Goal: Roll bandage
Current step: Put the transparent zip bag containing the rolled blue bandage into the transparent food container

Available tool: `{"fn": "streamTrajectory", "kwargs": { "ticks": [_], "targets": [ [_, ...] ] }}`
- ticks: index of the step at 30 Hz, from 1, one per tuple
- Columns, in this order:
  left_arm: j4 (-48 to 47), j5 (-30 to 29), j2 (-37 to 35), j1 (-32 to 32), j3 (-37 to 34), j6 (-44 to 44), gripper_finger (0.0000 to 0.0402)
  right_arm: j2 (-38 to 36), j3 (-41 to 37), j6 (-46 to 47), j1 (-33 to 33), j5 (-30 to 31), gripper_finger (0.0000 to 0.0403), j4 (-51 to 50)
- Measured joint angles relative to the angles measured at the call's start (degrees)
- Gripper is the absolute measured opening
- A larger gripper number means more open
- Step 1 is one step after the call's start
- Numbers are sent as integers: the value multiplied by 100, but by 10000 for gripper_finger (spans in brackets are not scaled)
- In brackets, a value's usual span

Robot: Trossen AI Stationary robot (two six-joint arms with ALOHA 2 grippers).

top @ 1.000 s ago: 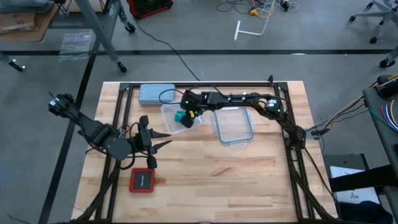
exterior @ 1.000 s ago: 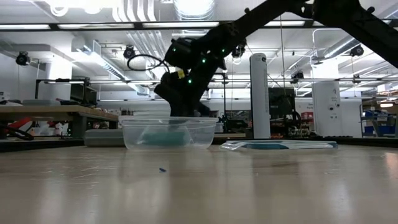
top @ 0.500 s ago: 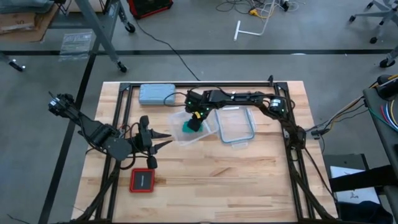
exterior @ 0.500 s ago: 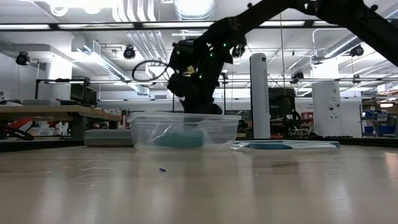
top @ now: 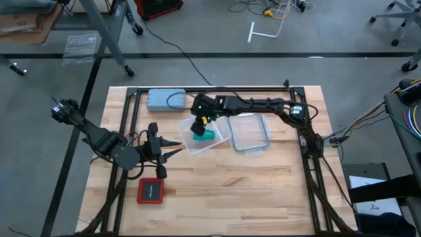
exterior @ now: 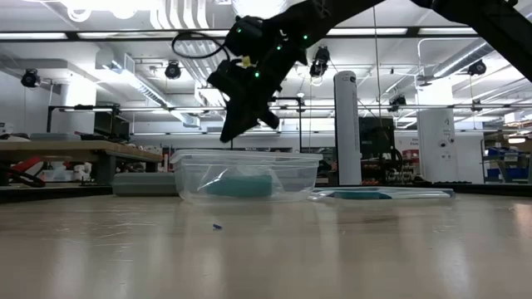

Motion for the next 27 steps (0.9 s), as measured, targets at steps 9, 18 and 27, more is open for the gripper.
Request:
{"fn": "streamTrajectory", "kwargs": {
  "ticks": [9, 18, 27],
  "targets": [
    [-15, 2, 2, 3, 0, -8, 79, 378, -4, 225, 145, -444, 0, -165],
    [-55, 2, 2, 2, -2, -11, 81, 341, 15, 317, 320, -1034, 0, -554],
    [-53, 4, 2, 2, -9, -29, 78, 287, 469, 219, 306, -710, 0, -419]
  ]
}}
